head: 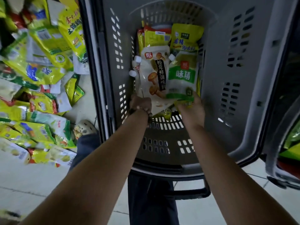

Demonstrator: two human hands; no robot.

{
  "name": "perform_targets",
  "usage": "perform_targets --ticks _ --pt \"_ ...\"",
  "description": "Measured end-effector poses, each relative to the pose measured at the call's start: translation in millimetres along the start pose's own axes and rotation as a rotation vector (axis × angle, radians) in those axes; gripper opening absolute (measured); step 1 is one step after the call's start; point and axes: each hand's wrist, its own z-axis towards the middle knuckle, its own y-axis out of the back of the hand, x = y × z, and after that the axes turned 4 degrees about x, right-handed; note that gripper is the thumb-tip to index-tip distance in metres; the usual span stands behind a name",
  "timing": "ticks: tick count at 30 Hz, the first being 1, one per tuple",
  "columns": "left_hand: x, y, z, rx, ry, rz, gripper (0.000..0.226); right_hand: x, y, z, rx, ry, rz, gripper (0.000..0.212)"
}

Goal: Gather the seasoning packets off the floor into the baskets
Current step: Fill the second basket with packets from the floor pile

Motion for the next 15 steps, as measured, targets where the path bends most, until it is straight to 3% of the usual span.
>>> perform_targets --ticks 5,8,10,15 --pt "-2.7 50.3 -108.9 0.176 -0.656 0.173 0.048 34.2 19.5 -38.2 0.050 0.222 -0.128 0.068" --pt "8.0 103.8 -139.9 0.122 -0.903 0.097 0.051 72.4 25.4 -67.1 0.046 0.314 -0.102 0.068" --pt "21.1 143.4 -147.1 0.079 -0.898 -0.017 0.051 101.6 22.4 -92.8 0.045 0.387 -0.089 0.067" --pt "69.9 230.4 -120.0 -0.127 -0.660 -0.090 0.056 170.1 -28.8 -169.8 0.115 0.642 -0.015 0.060"
